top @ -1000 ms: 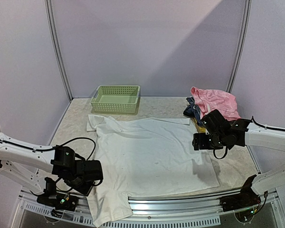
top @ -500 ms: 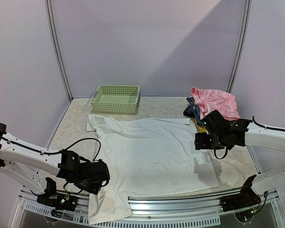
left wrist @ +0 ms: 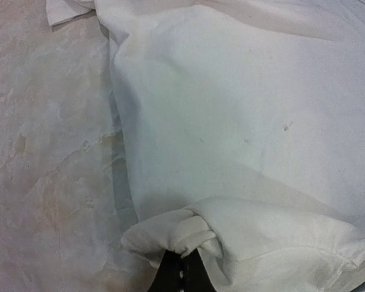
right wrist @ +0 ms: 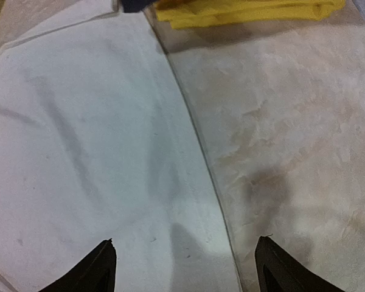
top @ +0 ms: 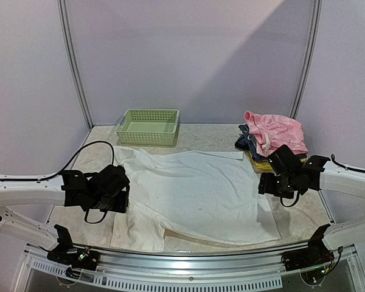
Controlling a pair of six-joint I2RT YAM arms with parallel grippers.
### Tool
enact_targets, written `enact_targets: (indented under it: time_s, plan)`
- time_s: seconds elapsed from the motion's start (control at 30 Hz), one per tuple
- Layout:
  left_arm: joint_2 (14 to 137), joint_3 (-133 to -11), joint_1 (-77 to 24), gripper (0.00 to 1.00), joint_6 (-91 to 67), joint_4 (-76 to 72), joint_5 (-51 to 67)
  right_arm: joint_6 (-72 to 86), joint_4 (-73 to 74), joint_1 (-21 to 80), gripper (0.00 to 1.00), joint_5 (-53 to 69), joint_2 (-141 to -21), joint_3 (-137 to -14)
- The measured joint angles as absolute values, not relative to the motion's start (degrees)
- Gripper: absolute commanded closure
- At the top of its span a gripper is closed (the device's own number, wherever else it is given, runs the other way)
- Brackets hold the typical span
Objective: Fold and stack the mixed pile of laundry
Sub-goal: Pick up the flattened T-shirt from the center of the board.
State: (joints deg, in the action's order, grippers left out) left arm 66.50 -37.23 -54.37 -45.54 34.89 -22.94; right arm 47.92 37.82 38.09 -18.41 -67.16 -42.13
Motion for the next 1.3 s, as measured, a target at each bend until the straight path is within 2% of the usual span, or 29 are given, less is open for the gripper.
enact_targets:
  time_s: [0.07,0.23,0.43,0.7,0.9,1.3]
  plan:
    - [67.1,-36.4,-52.7,1.00,-43.9,32.3,-22.5,49.5,39.1,36.3,0.28,-16.9,-66.7,-40.6]
    - [68.2,-34.3,-50.7,1.00,-40.5,28.1,-21.2,53.2,41.5,35.2,0.30,-13.6,-66.3,-38.1]
    - [68.2,-31.0,-48.1,1.00,-38.5,23.7,-18.4,57.4,42.7,35.2,0.42,-7.5,-64.2,-32.2]
    - [68.2,-30.0,-47.6,1.00,-37.6,20.5,-15.5,58.6,45.6,35.3,0.52,1.3,-63.0,-27.9]
    - [68.2,-30.0,-47.6,1.00,-37.5,20.1,-15.4,58.5,46.9,37.2,0.54,4.3,-62.3,-27.5]
    - [68.3,-30.0,-47.5,1.00,-37.5,20.0,-15.7,58.2,56.2,38.6,0.51,5.3,-61.3,-29.4]
